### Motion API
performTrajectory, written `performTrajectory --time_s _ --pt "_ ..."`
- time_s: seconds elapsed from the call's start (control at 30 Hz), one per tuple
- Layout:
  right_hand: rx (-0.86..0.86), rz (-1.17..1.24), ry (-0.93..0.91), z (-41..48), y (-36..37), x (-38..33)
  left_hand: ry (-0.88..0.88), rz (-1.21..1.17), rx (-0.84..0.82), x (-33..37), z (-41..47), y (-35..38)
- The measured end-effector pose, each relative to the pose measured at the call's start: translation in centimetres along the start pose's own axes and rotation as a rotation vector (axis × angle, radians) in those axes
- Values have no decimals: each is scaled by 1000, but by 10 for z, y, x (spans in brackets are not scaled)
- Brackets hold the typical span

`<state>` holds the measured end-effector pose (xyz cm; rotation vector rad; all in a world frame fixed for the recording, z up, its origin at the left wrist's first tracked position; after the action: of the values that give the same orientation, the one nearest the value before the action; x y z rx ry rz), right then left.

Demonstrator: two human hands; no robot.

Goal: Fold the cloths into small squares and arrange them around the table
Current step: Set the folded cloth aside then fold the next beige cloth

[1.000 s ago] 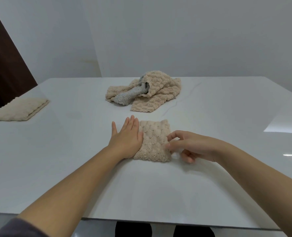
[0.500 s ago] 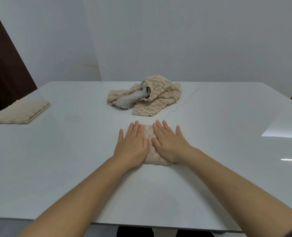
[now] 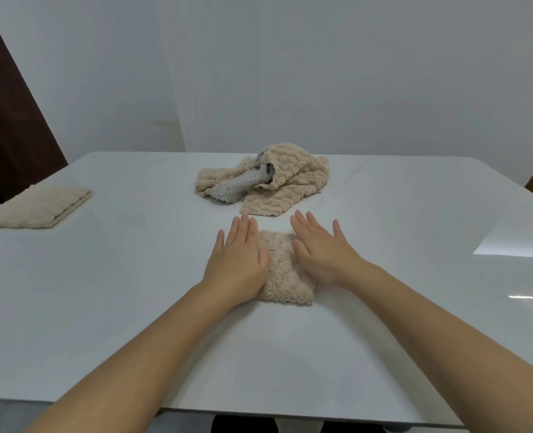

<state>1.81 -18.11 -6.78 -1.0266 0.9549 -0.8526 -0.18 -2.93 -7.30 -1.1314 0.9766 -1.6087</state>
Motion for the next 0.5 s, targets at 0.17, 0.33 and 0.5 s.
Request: performTrajectory --time_s 0.17,0.33,0.5 --pt "-98 8 -106 -1 24 -11 67 37 -66 1 -9 18" --pt "-102 33 -85 -1 23 -9 96 -9 -67 -3 -10 16" --pt "-63 99 -3 6 9 -7 396 -11 -76 -21 -28 -5"
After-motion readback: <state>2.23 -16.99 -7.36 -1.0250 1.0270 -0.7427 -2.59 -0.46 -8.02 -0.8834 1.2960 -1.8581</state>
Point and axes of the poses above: each hand's wrist, its own z-axis towards the middle knuckle, its own y-axis out of the palm, x = y × z, the point moved 5 cm from there along z, towards the middle knuckle, and after that the axes turned 14 degrees about x, right-handed, at the moved point
